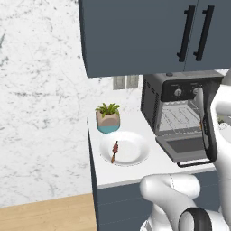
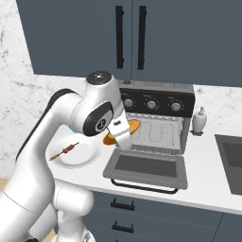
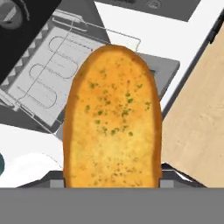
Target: Pick up the kebab skewer and baguette bread, and place them inside the toaster oven. Close the toaster oven door and start by setting the timer.
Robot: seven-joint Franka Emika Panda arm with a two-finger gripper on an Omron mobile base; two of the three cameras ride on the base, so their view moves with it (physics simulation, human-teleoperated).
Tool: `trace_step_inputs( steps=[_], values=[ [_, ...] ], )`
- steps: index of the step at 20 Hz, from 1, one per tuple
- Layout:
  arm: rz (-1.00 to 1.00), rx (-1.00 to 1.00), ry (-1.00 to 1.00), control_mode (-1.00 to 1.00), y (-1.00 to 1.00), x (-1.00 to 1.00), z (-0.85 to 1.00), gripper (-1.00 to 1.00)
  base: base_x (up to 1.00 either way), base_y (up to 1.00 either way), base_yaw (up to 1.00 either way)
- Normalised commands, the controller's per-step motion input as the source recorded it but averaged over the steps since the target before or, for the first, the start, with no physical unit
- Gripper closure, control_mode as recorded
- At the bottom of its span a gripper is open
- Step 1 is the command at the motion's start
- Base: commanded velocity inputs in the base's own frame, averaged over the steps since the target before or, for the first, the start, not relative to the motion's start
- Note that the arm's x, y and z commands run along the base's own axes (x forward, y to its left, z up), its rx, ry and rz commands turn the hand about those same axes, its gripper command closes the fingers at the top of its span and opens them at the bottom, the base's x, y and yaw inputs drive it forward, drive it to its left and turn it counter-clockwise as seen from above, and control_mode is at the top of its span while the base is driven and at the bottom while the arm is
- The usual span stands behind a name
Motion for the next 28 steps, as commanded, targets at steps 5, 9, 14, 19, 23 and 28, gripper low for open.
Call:
trace_step_inputs(
  steps=[5,9,14,19,23,28],
  values=[
    [-0.59,0.26,-0.18,-1.0,-0.35,0.3,-0.02,1.0,0.0,0.0,0.0],
    [-0.21,0.15,-0.15,-1.0,0.01,0.57,-0.09,1.0,0.0,0.0,0.0],
    [-0.15,0.15,-0.08,-1.0,0.02,0.58,-0.07,1.0,0.0,0.0,0.0],
    [-0.02,0.1,-0.05,-1.0,-0.11,0.18,-0.1,1.0,0.0,0.0,0.0],
    [0.0,0.02,-0.05,-1.0,-0.12,0.05,-0.08,1.0,0.0,0.0,0.0],
    [0.02,0.0,-0.15,-1.0,0.0,0.22,-0.23,1.0,0.0,0.0,0.0]
  ],
)
